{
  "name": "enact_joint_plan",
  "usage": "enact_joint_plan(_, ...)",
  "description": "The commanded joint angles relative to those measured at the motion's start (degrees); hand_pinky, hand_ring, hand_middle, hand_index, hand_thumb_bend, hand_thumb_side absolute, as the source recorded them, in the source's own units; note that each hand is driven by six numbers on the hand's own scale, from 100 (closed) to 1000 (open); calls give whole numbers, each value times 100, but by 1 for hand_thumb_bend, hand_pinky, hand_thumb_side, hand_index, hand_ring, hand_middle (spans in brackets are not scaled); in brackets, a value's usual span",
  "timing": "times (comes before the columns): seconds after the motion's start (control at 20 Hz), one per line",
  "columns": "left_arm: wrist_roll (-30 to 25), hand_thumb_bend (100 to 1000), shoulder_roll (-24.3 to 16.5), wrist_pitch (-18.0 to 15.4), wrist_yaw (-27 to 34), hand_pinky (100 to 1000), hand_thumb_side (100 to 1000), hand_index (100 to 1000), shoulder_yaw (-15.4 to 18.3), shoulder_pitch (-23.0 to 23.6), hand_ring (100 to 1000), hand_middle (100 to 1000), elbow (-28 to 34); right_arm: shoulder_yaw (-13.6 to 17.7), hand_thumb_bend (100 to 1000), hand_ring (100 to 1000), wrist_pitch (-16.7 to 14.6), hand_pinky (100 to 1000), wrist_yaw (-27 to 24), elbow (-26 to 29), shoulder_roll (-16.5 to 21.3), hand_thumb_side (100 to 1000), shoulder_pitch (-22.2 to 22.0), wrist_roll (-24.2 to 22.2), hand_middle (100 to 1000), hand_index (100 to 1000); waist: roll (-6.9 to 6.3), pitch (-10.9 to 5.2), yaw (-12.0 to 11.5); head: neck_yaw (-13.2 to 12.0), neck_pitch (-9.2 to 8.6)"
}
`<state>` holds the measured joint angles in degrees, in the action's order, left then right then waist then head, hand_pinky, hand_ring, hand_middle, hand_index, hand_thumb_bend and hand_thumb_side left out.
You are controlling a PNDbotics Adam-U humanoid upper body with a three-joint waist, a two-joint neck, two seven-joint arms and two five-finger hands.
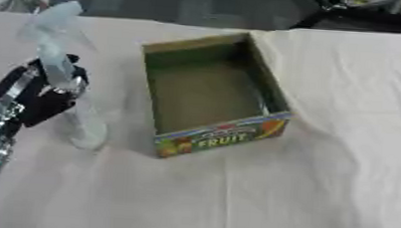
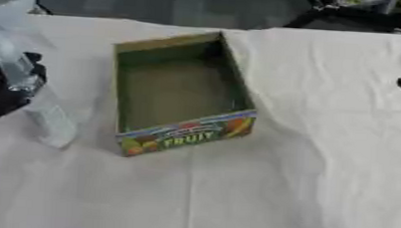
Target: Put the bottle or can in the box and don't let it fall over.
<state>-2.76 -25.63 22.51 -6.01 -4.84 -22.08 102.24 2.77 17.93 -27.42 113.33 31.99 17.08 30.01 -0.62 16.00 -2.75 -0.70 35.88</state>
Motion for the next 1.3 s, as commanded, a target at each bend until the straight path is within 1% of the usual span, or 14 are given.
enact_joint_plan(0.05, 127, 100, -37, -197, 133, 1000, 413, 835, -39, -17, 756, 671, -106, 40, 100, 916, 10, 777, 39, 126, 76, 1000, 48, -6, 932, 934, 4, -65, 14, -25, -82)
enact_joint_plan(0.3, 169, 100, 46, -488, 248, 1000, 415, 823, -142, 1, 759, 668, -318, 48, 100, 913, 17, 777, 38, 126, 53, 1000, 56, 0, 930, 933, 13, -46, 31, -58, -105)
enact_joint_plan(0.4, 189, 100, 78, -598, 315, 1000, 408, 813, -171, 9, 745, 655, -423, 54, 100, 911, 16, 777, 36, 126, 47, 1000, 57, 6, 929, 932, 16, -41, 41, -63, -124)
enact_joint_plan(0.6, 357, 100, 115, -662, 466, 1000, 375, 752, -190, -6, 647, 527, -635, 64, 100, 908, 4, 777, 20, 126, 42, 1000, 60, 17, 924, 931, 14, -51, 64, -74, -151)
enact_joint_plan(0.65, 426, 100, 131, -641, 528, 1000, 372, 722, -183, -16, 607, 491, -692, 69, 100, 906, 2, 778, 15, 126, 37, 1000, 58, 22, 923, 930, 13, -53, 65, -69, -148)
enact_joint_plan(0.75, 591, 100, 161, -575, 688, 1000, 375, 694, -164, -44, 575, 466, -823, 74, 100, 906, 3, 778, 4, 126, 31, 1000, 52, 31, 922, 930, 7, -56, 70, -61, -127)
enact_joint_plan(0.8, 749, 100, 175, -535, 796, 1000, 370, 585, -148, -54, 474, 360, -905, 76, 100, 904, 4, 779, 0, 126, 27, 1000, 49, 36, 920, 930, 6, -57, 73, -54, -122)
enact_joint_plan(0.9, 1079, 100, 190, -529, 1006, 1000, 365, 482, -168, -79, 391, 271, -1026, 81, 100, 903, 2, 780, -5, 126, 25, 1000, 48, 42, 919, 929, 5, -58, 83, -46, -116)
enact_joint_plan(0.95, 1190, 100, 190, -554, 1085, 1000, 362, 458, -191, -90, 370, 250, -1069, 85, 100, 903, -3, 780, -9, 126, 26, 1000, 49, 47, 919, 929, 5, -58, 86, -44, -112)
enact_joint_plan(1.0, 1272, 100, 188, -585, 1130, 1000, 360, 351, -202, -103, 292, 158, -1096, 87, 100, 901, -7, 780, -13, 126, 25, 1000, 48, 51, 917, 928, 3, -59, 89, -44, -104)
enact_joint_plan(1.05, 1345, 100, 187, -619, 1154, 1000, 360, 351, -208, -114, 292, 158, -1117, 88, 100, 901, -10, 780, -18, 126, 24, 1000, 47, 53, 917, 928, 1, -59, 90, -45, -99)
enact_joint_plan(1.1, 1397, 100, 185, -659, 1161, 1000, 365, 264, -212, -132, 227, 100, -1123, 87, 100, 900, -9, 780, -22, 126, 23, 1000, 44, 54, 916, 927, -2, -59, 93, -46, -95)
enact_joint_plan(1.15, 1426, 100, 180, -704, 1153, 1000, 371, 214, -216, -151, 195, 100, -1116, 85, 100, 900, -6, 781, -26, 126, 22, 1000, 41, 54, 915, 927, -5, -60, 95, -45, -91)
enact_joint_plan(1.3, 1515, 100, 146, -790, 1117, 1000, 400, 157, -191, -204, 143, 100, -1021, 89, 100, 899, -11, 781, -29, 126, 30, 1000, 35, 58, 915, 927, -16, -70, 97, -35, -67)
